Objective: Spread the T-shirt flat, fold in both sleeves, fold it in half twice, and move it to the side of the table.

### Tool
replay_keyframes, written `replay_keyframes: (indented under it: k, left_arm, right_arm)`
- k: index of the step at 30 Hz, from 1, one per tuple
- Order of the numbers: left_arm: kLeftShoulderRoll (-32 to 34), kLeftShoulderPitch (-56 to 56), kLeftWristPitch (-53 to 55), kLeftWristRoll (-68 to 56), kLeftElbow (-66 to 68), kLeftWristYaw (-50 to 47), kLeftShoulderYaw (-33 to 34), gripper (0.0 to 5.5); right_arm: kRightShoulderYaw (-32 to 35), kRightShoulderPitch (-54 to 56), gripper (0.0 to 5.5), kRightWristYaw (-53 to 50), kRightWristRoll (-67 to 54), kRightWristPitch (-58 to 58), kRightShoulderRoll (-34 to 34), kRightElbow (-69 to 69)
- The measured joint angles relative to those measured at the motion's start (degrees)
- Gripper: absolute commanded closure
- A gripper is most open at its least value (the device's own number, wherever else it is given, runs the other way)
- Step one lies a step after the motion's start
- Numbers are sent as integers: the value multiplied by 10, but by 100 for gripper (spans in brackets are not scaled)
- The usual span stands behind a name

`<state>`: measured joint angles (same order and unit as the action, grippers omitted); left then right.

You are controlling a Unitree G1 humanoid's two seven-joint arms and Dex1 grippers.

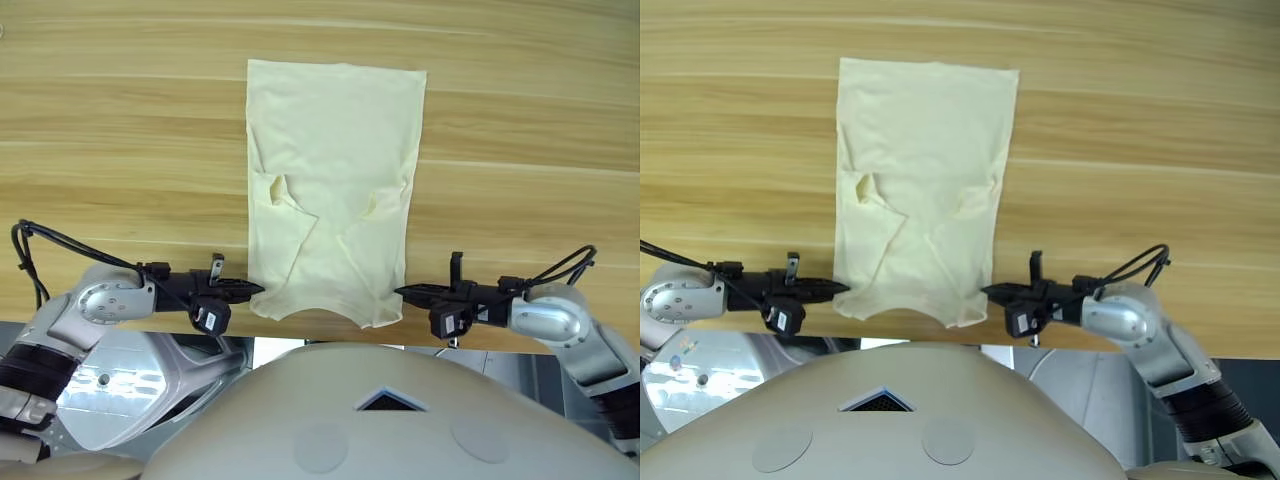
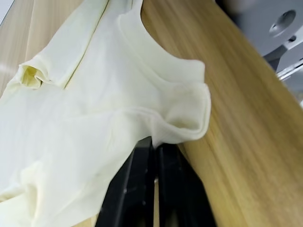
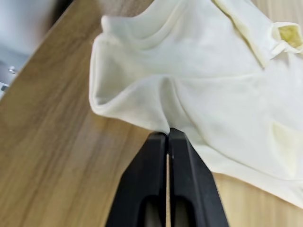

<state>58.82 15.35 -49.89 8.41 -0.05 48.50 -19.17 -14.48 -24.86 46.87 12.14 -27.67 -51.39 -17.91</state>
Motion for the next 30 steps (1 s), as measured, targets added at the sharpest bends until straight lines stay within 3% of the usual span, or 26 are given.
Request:
replay_keyframes:
  k: [14, 21, 30]
  left_arm:
    - [40, -18, -14, -102, -8, 10, 87, 547]
    - [97, 10, -9, -257, -34, 74, 109, 547]
    - [113, 26, 49, -458, -71, 186, 188, 547]
  right_arm:
    - [124, -57, 550, 45, -188, -64, -85, -87]
    - [209, -100, 550, 92, -307, -101, -105, -114]
    - [250, -74, 550, 119, -354, -98, -93, -75]
